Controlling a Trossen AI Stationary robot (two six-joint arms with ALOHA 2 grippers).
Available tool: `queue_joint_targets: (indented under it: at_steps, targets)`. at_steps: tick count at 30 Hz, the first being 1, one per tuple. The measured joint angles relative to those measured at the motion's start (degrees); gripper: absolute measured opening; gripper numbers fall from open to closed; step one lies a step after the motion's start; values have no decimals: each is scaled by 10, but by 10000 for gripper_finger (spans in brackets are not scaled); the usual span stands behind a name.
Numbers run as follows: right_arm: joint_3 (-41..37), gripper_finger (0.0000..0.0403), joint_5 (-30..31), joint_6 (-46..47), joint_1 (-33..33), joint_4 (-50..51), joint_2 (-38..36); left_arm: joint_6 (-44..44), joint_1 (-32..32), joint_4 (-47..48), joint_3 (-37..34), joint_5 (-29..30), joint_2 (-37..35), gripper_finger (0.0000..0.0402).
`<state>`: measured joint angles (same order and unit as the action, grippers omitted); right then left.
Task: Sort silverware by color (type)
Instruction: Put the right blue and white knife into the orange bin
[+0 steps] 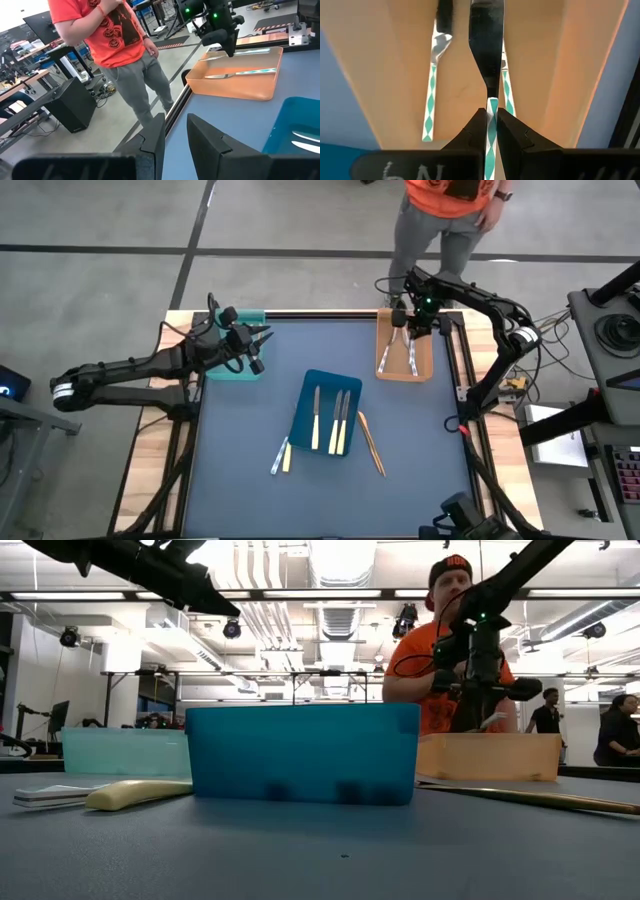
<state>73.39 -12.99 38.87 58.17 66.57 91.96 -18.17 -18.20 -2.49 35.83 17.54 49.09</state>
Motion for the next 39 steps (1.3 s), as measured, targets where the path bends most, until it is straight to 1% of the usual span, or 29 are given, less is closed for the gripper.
queue_joint_targets:
  at_steps: [3, 10, 18, 26, 31, 36, 39]
  targets:
    - [-4, 18, 5, 0, 0, 0, 0, 0, 0, 0, 0, 0, -2, 64]
    - [-10, 18, 43, 1, 0, 0, 0, 2, 0, 0, 0, 0, -2, 64]
    - [-15, 18, 37, 0, 0, 25, -3, 2, 0, -1, 0, 0, -2, 64]
    - [-30, 18, 80, -1, -2, 4, -3, 2, 0, -9, 0, 0, -2, 64]
    - [-57, 18, 86, 1, -3, -33, -3, 2, 0, -8, 0, 0, -2, 64]
    - [-78, 18, 89, -2, -5, -48, -3, 2, 0, -8, 0, 0, -2, 64]
    - [-89, 18, 104, -10, -11, -60, -3, 2, 0, -8, 0, 0, -2, 64]
